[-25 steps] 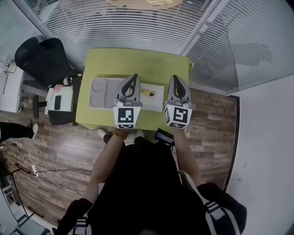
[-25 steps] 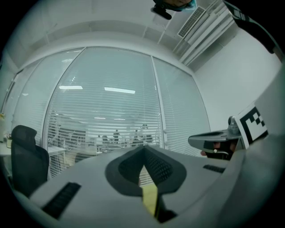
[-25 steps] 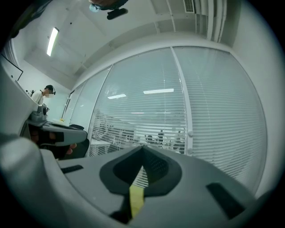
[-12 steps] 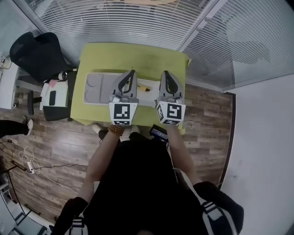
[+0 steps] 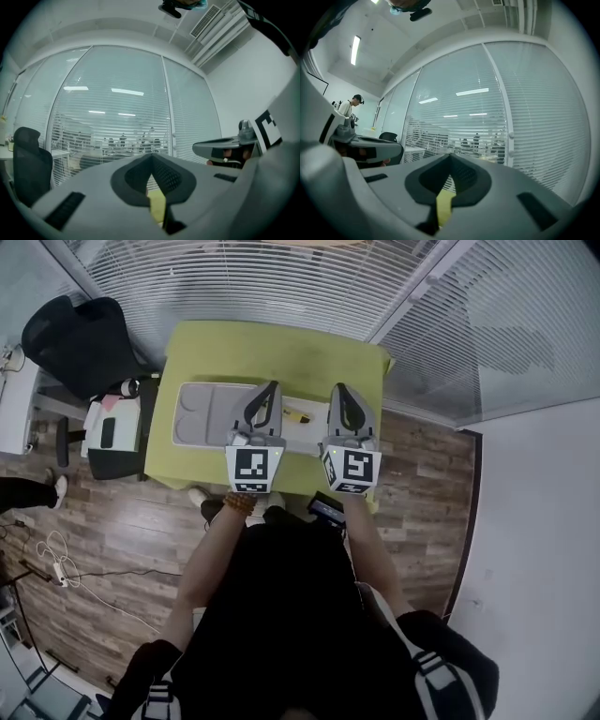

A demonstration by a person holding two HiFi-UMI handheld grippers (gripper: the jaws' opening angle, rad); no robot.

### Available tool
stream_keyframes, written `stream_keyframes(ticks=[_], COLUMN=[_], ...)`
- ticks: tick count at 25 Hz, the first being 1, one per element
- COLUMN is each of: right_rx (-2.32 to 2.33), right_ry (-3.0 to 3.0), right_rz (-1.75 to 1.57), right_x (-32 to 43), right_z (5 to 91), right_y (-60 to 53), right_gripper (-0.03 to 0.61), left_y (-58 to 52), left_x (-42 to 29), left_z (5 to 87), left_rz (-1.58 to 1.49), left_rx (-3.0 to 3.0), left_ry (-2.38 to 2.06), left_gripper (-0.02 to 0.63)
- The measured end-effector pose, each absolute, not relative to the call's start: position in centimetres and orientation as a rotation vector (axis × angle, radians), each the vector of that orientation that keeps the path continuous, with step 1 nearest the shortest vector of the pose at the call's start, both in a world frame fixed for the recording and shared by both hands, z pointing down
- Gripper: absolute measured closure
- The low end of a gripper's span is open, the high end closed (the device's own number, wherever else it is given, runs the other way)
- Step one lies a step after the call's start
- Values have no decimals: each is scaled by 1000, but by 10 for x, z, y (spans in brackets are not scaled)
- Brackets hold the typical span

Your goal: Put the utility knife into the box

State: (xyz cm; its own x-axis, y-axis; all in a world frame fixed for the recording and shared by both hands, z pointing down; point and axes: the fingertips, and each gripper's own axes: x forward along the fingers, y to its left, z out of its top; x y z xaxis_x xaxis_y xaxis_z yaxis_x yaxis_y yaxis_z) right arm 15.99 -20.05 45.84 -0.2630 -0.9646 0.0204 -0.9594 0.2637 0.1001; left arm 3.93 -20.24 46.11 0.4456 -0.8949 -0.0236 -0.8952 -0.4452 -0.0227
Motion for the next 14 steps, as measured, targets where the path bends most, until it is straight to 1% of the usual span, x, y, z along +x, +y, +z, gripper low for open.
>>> stream_keyframes(ticks=[14], right_rx=[1733], right_ry=[-2465], right_rz=[-59], right_x=[129], right_z=[472], right_y=[-213], right_gripper=[580], left_y=[-209], left_x=[14], left_z=[470], left_rz=[-9], left_rx=[-2635], left_ry=[1707], left_gripper=[604])
